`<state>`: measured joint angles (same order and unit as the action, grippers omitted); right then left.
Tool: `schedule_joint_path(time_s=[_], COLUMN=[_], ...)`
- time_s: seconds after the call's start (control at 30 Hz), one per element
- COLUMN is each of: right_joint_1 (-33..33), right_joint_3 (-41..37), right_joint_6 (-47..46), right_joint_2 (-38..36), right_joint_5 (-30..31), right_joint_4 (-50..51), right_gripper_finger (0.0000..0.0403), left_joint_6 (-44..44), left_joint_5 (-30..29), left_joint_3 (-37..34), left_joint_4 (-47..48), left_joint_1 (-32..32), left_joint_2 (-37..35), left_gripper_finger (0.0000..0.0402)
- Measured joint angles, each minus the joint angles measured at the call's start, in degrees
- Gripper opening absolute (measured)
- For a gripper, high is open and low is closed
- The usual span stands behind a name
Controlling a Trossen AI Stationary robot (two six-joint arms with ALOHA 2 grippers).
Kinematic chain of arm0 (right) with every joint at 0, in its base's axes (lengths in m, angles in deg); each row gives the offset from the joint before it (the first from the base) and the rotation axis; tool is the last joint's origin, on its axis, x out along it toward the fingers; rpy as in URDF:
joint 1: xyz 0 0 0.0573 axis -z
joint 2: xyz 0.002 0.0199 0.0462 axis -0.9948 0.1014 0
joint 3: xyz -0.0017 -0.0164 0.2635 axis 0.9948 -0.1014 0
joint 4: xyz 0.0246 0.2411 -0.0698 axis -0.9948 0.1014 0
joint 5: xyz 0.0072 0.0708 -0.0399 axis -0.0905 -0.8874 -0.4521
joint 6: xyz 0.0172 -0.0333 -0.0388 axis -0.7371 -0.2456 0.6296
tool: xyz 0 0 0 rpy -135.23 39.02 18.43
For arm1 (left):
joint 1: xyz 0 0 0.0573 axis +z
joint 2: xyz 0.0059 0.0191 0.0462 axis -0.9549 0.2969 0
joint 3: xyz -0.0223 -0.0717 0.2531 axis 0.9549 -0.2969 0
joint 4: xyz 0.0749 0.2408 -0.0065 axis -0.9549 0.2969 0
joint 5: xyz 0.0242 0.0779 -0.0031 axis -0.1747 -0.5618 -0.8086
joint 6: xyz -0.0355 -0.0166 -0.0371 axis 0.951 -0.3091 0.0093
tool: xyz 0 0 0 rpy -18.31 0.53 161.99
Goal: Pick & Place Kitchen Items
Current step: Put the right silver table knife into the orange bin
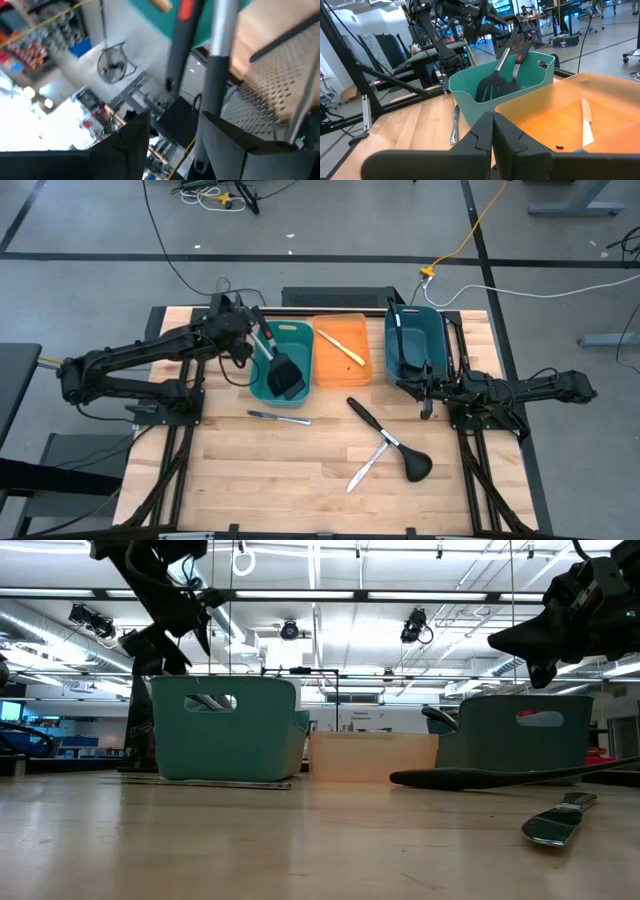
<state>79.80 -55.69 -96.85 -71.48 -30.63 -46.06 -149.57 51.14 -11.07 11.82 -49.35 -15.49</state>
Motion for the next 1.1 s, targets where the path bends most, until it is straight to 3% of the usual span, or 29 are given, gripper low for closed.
schedule_joint_path(time_s=[0.13, 0.27, 0.4, 0.53, 0.6, 0.77, 0.93, 1.1], right_joint_1=[-0.02, -0.02, -0.02, -0.02, -0.02, -0.02, -0.02, -0.02], right_joint_3=[0.02, 0.02, 0.02, 0.02, 0.02, 0.02, 0.02, 0.02], right_joint_6=[0.0, 0.15, 0.46, 1.26, 1.51, 1.7, 1.84, 1.55], right_joint_2=[0.0, 0.0, 0.0, 0.0, 0.0, 0.0, -0.02, -0.02], right_joint_5=[-0.29, -0.54, -0.54, -0.54, -0.52, -0.46, -0.5, -0.98], right_joint_4=[0.0, 0.02, 0.0, -0.02, -0.06, -0.15, -0.62, -0.57], right_gripper_finger=[0.0009, 0.0009, 0.0009, 0.0009, 0.0009, 0.0009, 0.0009, 0.0009], left_joint_6=[4.81, 17.34, 41.95, 72.57, 79.06, 83.64, 85.83, 88.88], left_joint_5=[1.33, 5.82, 15.07, 33.28, 37.36, 38.27, 26.56, 22.45], left_joint_3=[0.51, 4.61, 13.0, 18.41, 17.79, 6.91, -9.65, -19.69], left_joint_4=[0.06, 0.94, 5.26, 4.54, 3.79, -3.1, -14.39, -17.04], left_joint_1=[-3.04, -9.12, -16.06, -19.48, -20.5, -23.57, -24.65, -24.68], left_joint_2=[-4.46, -10.27, -14.42, -17.04, -18.28, -24.7, -37.88, -47.08], left_gripper_finger=[0.0184, 0.0184, 0.017, 0.0129, 0.0099, 0.0011, 0.0005, 0.0003])
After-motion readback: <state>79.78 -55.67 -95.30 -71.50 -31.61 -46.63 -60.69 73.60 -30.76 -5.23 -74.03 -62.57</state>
